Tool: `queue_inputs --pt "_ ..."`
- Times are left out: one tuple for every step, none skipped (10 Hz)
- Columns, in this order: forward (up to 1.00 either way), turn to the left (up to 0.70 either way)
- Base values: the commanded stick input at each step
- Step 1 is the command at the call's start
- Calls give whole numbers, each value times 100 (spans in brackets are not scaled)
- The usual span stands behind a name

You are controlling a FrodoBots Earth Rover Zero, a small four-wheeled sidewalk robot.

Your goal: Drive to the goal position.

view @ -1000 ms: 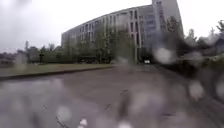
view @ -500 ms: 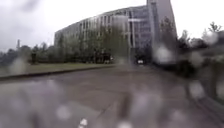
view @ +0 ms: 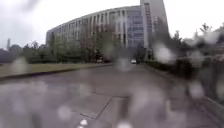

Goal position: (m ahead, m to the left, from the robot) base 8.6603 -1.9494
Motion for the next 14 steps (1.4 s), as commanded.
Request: queue_inputs --pt "45 -5" --pt "45 0" --pt "48 0" --pt "70 0" --pt "70 0" --pt "70 0" --pt "70 0" --pt "70 0" --pt "70 0" --pt "70 0" --pt "70 0" --pt "70 -3" --pt "70 -14" --pt "70 -14"
